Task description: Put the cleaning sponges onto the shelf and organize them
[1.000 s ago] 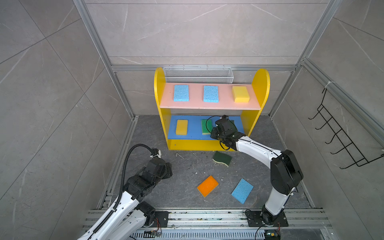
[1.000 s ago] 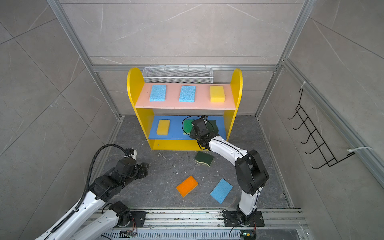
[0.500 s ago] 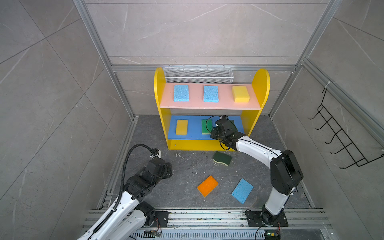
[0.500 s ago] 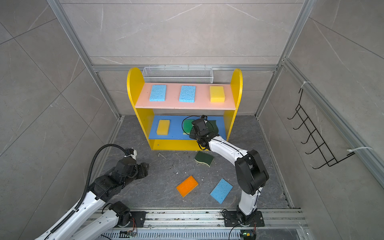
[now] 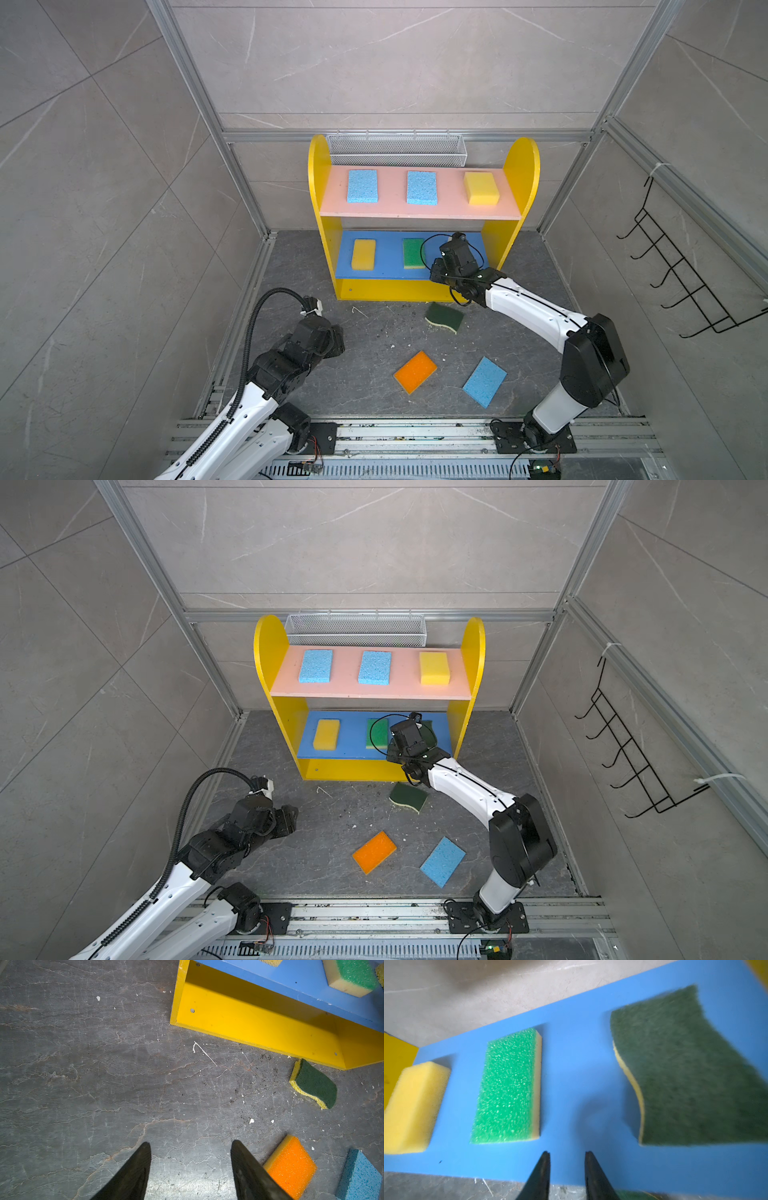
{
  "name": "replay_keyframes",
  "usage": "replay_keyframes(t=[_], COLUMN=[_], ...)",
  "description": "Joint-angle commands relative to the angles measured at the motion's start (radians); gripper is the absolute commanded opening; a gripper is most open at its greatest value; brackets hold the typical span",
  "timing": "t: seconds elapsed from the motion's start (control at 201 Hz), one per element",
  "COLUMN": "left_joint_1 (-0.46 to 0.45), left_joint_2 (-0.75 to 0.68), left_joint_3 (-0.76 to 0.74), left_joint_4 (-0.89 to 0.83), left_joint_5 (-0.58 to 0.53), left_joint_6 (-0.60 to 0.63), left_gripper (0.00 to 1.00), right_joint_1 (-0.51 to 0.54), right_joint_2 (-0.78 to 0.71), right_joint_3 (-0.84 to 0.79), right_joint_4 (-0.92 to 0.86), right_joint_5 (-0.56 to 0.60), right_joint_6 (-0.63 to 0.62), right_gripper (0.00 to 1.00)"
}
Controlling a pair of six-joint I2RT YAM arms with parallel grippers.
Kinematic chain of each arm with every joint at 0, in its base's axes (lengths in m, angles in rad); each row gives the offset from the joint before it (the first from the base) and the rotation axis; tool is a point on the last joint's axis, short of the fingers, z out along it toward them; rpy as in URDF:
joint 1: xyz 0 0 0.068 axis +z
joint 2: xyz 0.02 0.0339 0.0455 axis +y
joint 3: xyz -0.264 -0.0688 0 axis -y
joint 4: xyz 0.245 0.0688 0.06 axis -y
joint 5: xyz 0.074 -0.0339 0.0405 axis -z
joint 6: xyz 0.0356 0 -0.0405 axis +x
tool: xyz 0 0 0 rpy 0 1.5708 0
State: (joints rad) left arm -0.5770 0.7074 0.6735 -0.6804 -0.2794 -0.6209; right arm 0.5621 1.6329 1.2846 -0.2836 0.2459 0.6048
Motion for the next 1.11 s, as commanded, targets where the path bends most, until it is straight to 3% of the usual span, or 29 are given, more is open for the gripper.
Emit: replay_keyframes(t=[0.0,0.1,0.309,0.717,0.896,1.1], left_joint_1=[0.003,0.002,-0.015,-0.193,-0.235,-0.235], left_joint_2=[0.020,0.042,0.079,0.226,0.271,0.303], left_joint_3=[0.030,0.017,-0.001,0.029,0.025,0.022], left_joint_4=[-0.010,-0.009,0.004,0.030,0.102,0.131], left_joint_5=[-0.006,0.013,0.065,0.013,0.039,0.039], left_joint_6=[0.002,-0.005,-0.018,-0.019,-0.024,-0.018], left_gripper=[0.64,0.65,0.69,0.75,0.78,0.79], right_joint_1=[-0.002,0.000,0.012,0.067,0.115,0.235], right_joint_2=[-0.055,-0.111,-0.282,-0.501,-0.576,-0.581], right_joint_3=[-0.005,-0.045,-0.201,-0.350,-0.444,-0.452], right_joint_4=[-0.105,-0.151,-0.226,-0.555,-0.657,-0.754], right_joint_5=[-0.026,-0.063,-0.103,-0.013,-0.030,0.052], right_joint_6=[-0.043,-0.048,-0.006,0.153,0.299,0.457], right_gripper=[0.36,0.39,0.57,0.69,0.77,0.78])
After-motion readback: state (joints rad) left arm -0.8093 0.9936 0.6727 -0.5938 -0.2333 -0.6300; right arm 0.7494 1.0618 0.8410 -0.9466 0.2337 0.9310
